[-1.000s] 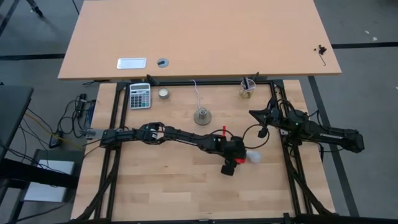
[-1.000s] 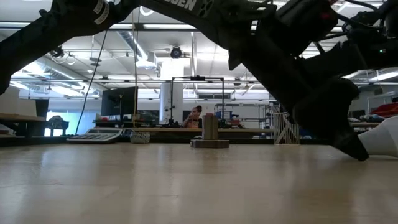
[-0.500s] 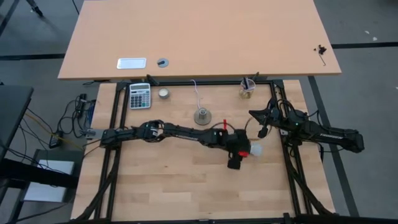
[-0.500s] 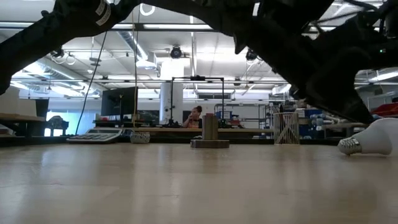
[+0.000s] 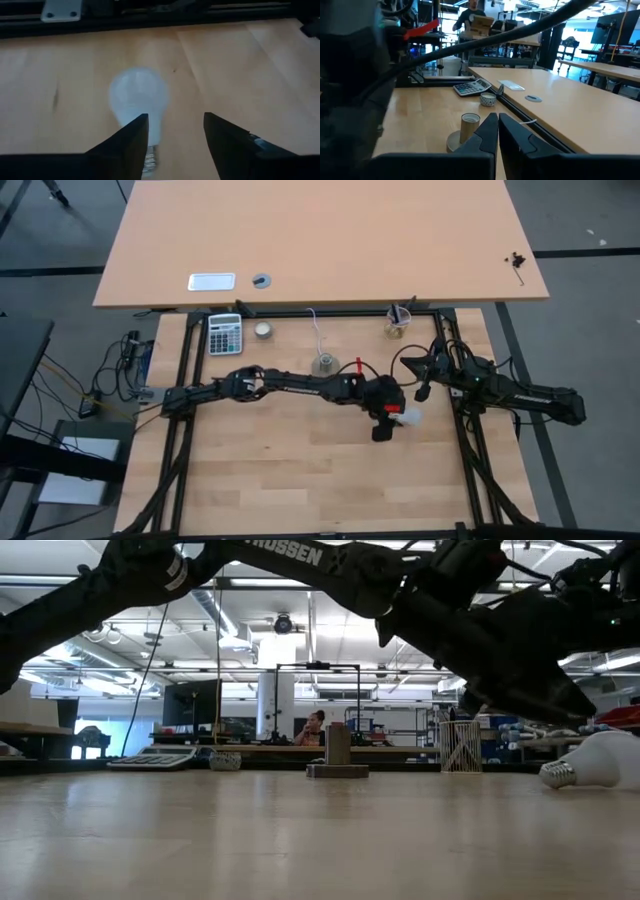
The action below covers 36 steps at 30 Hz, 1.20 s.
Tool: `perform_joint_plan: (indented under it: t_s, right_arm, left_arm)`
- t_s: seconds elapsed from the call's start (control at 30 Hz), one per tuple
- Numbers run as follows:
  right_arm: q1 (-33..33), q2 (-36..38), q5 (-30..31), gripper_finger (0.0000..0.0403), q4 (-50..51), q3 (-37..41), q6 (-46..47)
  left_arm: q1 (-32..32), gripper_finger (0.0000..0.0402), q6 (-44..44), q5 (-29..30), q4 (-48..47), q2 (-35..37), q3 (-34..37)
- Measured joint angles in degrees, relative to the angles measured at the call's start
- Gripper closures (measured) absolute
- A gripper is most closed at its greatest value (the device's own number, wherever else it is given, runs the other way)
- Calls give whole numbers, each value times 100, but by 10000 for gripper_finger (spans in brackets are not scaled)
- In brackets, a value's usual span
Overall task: Screw lightbulb
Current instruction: Insert the lightbulb into the lamp
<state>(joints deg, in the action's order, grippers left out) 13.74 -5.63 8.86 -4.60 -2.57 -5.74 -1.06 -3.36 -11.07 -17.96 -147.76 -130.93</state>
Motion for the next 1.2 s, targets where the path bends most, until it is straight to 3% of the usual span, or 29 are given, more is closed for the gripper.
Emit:
perform_joint_plan:
  t_s: [0.37, 0.83, 1.0, 1.2]
  right_arm:
    - [2, -2, -2, 380, -2, 0, 0]
    - [0, -4, -2, 378, -9, 0, 0]
    - [1, -4, -2, 380, -4, 0, 0]
    - [2, -4, -2, 379, -2, 0, 0]
  left_arm:
    - [83, 136, 245, 536, 436, -319, -3]
    - [97, 135, 351, 85, 619, -579, 3]
    - [-3, 136, -142, 209, 563, -570, 2]
    - [-24, 170, -227, 317, 597, -571, 2]
